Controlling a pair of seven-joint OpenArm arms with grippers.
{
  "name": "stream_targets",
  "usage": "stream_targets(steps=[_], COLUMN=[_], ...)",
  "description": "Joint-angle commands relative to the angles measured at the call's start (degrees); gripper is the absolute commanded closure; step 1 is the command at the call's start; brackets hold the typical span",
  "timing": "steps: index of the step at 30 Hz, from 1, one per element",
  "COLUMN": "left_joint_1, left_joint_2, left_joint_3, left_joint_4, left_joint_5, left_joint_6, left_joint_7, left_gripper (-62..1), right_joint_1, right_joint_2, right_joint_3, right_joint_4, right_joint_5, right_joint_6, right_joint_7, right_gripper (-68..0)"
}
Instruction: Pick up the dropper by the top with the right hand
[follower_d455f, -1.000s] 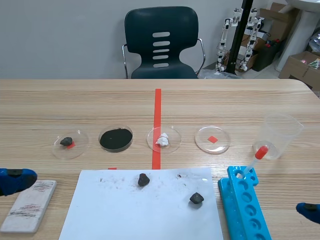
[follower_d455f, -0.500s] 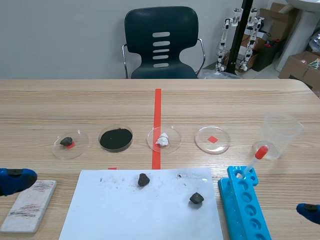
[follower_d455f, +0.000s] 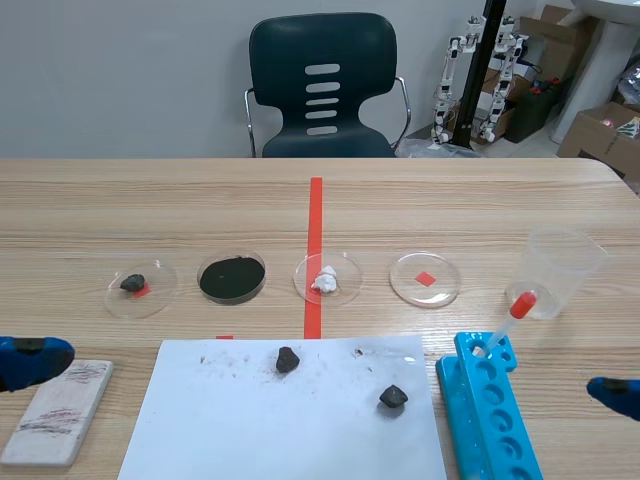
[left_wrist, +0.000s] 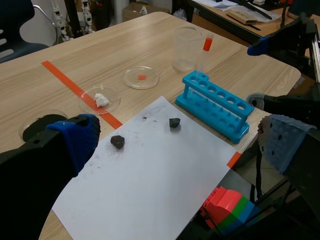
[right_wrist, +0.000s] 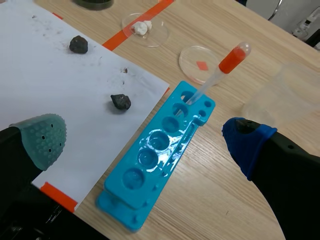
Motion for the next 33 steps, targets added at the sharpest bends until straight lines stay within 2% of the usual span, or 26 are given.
stream_targets(steps=[1, 7, 14, 18, 24, 33], left_joint_1=[0.3, 0.3, 0.3, 0.3, 0.3, 0.3], left_joint_2=[-0.2, -0.2, -0.2, -0.2, -0.2, -0.2], left_joint_3=[0.1, 0.1, 0.1, 0.1, 0.1, 0.1], left_joint_4=[0.4, 0.4, 0.4, 0.4, 0.4, 0.4], left_joint_5=[-0.4, -0.4, -0.4, -0.4, -0.4, -0.4], left_joint_6=[-0.1, -0.1, -0.1, -0.1, -0.1, -0.1], left_joint_7=[-0.7, -0.7, -0.7, -0.7, -0.7, -0.7], left_gripper=[-62.3, -62.3, -62.3, -62.3, -62.3, -62.3], right_joint_1=[1.3, 3.9, 6.8, 8.9, 13.5, 20.3], right_joint_2=[0.3, 0.2, 0.2, 0.1, -1.8, -3.7], right_joint_3=[0.0, 0.0, 0.0, 0.0, 0.0, -0.3], right_joint_4=[1.1, 1.0, 1.0, 0.1, -4.9, -10.7], right_joint_5=[0.3, 8.6, 12.2, 13.7, 14.2, 14.2], right_joint_6=[0.0, 0.0, 0.0, 0.0, 0.3, 3.2], right_joint_7=[0.3, -0.3, -0.3, -0.3, -0.3, -0.3], right_gripper=[-67.9, -67.9, -67.9, -67.9, -67.9, -67.9])
